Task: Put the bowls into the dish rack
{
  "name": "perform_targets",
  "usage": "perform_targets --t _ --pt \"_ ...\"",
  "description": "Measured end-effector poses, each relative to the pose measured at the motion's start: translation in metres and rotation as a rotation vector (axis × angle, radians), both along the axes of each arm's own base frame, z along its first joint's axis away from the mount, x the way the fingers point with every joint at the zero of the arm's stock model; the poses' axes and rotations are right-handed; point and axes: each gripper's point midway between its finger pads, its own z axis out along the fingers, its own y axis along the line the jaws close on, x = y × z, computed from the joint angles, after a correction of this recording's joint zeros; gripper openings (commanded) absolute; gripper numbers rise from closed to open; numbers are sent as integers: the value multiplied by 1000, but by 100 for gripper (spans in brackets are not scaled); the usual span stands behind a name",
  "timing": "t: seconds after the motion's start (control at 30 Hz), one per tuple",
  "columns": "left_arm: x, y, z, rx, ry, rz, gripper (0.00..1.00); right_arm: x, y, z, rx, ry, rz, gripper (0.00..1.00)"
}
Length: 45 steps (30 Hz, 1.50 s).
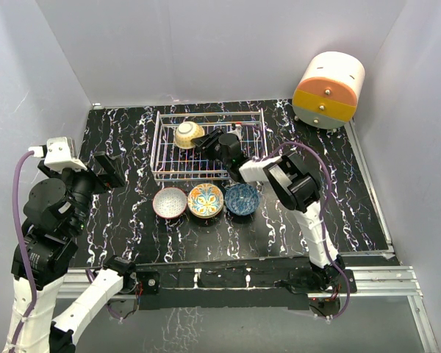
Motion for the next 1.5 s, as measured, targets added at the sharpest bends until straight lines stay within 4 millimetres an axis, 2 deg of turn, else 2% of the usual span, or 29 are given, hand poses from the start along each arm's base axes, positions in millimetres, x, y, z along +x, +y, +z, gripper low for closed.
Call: perform_targets --t 0.3,0.37,0.8,1.0,1.17,1.23,1.3,1.37,1.5 --pt "0 0 0 -6 0 0 97 -3 -3 -3 -104 72 8 54" --pt "0 0 0 -6 0 0 97 -3 -5 -2 -142 86 12 63" --pt "-2 0 1 -12 -6 -1 97 -16 -24 14 -355 88 20 65" --pt "-2 0 1 -11 -6 -1 97 -8 -22 49 -497 -7 19 65" --pt "-2 0 1 -12 -7 -1 97 15 -18 105 -612 -137 -7 65" --pt "-2 0 1 -11 -8 0 97 20 -21 117 -656 -172 -22 65" --pt "-3 1 2 -12 -11 0 97 21 -27 116 -703 -179 -33 65" --pt "-4 1 2 -13 -14 0 97 22 -34 104 -765 -167 -35 65" --pt "-5 2 2 -11 -16 0 97 24 -47 69 -892 -125 -29 65"
